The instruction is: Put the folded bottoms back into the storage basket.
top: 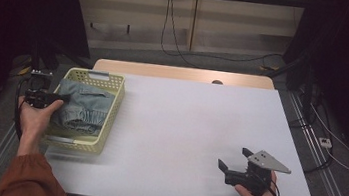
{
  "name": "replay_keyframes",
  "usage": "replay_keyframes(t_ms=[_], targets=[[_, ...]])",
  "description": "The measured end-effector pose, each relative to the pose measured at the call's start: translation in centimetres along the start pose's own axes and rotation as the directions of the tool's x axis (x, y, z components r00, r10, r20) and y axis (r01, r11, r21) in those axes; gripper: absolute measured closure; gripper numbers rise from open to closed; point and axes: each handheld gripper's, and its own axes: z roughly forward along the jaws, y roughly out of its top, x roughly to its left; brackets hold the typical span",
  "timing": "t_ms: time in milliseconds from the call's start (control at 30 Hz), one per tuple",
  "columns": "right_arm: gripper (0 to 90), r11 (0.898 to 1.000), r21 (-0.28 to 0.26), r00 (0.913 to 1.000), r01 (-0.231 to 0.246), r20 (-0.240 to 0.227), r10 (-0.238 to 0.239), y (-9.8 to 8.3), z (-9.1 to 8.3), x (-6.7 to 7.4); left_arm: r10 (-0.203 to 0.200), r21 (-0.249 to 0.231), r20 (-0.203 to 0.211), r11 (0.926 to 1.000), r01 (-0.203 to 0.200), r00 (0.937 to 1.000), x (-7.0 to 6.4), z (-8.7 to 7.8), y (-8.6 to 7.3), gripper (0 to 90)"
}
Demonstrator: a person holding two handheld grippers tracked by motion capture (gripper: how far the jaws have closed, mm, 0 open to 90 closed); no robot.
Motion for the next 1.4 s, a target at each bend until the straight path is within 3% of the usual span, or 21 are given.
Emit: replay_keyframes(t_ms=[100, 133, 333, 400, 500, 567, 600, 633, 733, 833, 867, 900, 933, 1033, 1067, 1100, 1133, 1233, 1267, 1300, 1400], targets=[[6.7, 1.0, 0.0, 1.0, 0.001, 0.001, -0.001, 0.0, 0.0, 0.0, 0.005, 0.003, 0.001, 1.0, -0.005, 1.0, 0.2, 0.0, -0.1, 65.4], [6.7, 1.0, 0.0, 1.0, 0.002, 0.001, -0.002, 0.0, 0.0, 0.0, -0.016, -0.01, 0.002, 0.9998, 0.016, 0.9999, 0.1, 0.1, -0.1, 65.4], [6.7, 1.0, 0.0, 1.0, 0.001, 0.001, -0.001, 0.0, 0.0, 0.0, 0.002, 0.01, -0.014, 0.9999, -0.002, 0.9999, 0.7, -0.1, -0.2, 63.3], [6.7, 1.0, 0.0, 1.0, 0.001, 0.001, -0.001, 0.0, 0.0, 0.0, -0.022, -0.004, -0.018, 0.9998, 0.022, 0.9996, 0.7, 0.0, -0.3, 63.3], [6.7, 1.0, 0.001, 1.0, 0.001, 0.001, -0.001, 0.0, 0.0, 0.0, -0.025, -0.005, -0.024, 0.9997, 0.024, 0.9994, 0.7, 0.1, -0.4, 66.0], [6.7, 1.0, 0.001, 1.0, 0.001, 0.001, -0.001, 0.0, 0.0, 0.0, -0.009, 0.003, -0.026, 1.0, 0.009, 0.9996, 1.0, 0.0, -0.4, 67.2], [6.7, 1.0, 0.002, 1.0, 0.002, 0.002, -0.002, 0.0, 0.0, 0.0, -0.043, -0.017, -0.031, 0.999, 0.042, 0.9986, 0.8, 0.1, -0.4, 67.0], [6.7, 1.0, 0.001, 1.0, 0.002, 0.002, -0.002, 0.0, 0.0, 0.0, -0.046, -0.023, -0.047, 0.9987, 0.045, 0.9978, 0.9, 0.0, -0.5, 67.3], [6.7, 1.0, 0.0, 1.0, 0.002, 0.003, -0.002, 0.0, 0.0, 0.0, -0.062, -0.036, -0.044, 0.9975, 0.06, 0.9971, 0.9, 0.2, -0.6, 70.4], [6.7, 1.0, 0.001, 1.0, 0.002, 0.003, -0.002, 0.0, 0.0, 0.0, -0.052, -0.017, -0.04, 0.9985, 0.051, 0.9978, 0.9, 0.3, -0.7, 75.5], [6.7, 1.0, 0.002, 1.0, 0.003, 0.002, -0.003, 0.0, 0.0, 0.0, -0.014, 0.015, -0.042, 0.9998, 0.014, 0.999, 1.1, 0.3, -0.6, 77.2], [6.7, 1.0, 0.002, 1.0, 0.002, 0.002, -0.002, 0.0, 0.0, 0.0, -0.051, -0.014, -0.044, 0.9986, 0.05, 0.9977, 0.8, 0.5, -0.7, 78.2], [6.7, 1.0, 0.001, 1.0, 0.003, 0.002, -0.003, 0.0, 0.0, 0.0, -0.05, -0.012, -0.043, 0.9987, 0.049, 0.9978, 0.8, 0.6, -0.6, 78.5], [6.7, 1.0, 0.002, 1.0, 0.004, 0.003, -0.004, 0.0, 0.0, 0.0, -0.036, -0.004, -0.043, 0.9993, 0.036, 0.9984, 0.8, 0.6, -0.6, 80.8], [6.7, 1.0, 0.003, 1.0, 0.002, 0.003, -0.002, 0.0, 0.0, 0.0, -0.01, 0.016, -0.048, 0.9998, 0.011, 0.9988, 0.9, 0.5, -0.5, 81.2], [6.7, 1.0, 0.003, 1.0, 0.004, 0.003, -0.004, 0.0, 0.0, 0.0, -0.034, 0.003, -0.051, 0.9994, 0.034, 0.9981, 0.7, 0.7, -0.5, 81.8], [6.7, 1.0, 0.003, 1.0, 0.004, 0.003, -0.004, 0.0, 0.0, 0.0, -0.013, 0.017, -0.051, 0.9998, 0.014, 0.9986, 0.7, 0.7, -0.5, 82.2], [6.7, 1.0, 0.002, 1.0, 0.003, 0.003, -0.003, 0.0, 0.0, 0.0, -0.021, 0.018, -0.057, 0.9996, 0.022, 0.9982, 0.4, 1.1, -0.4, 83.0], [6.7, 1.0, 0.003, 1.0, 0.003, 0.003, -0.003, 0.0, 0.0, 0.0, 0.005, 0.037, -0.054, 0.9993, -0.003, 0.9985, 0.5, 1.1, -0.4, 83.2], [6.7, 1.0, 0.002, 1.0, 0.003, 0.004, -0.003, 0.0, 0.0, 0.0, -0.008, 0.027, -0.059, 0.9996, 0.009, 0.9982, 0.2, 1.4, -0.4, 83.3], [6.6, 1.0, 0.002, 1.0, 0.001, 0.005, -0.001, 0.0, 0.0, 0.0, 0.017, 0.043, -0.061, 0.999, -0.014, 0.998, 0.1, 1.6, -0.3, 83.3]])
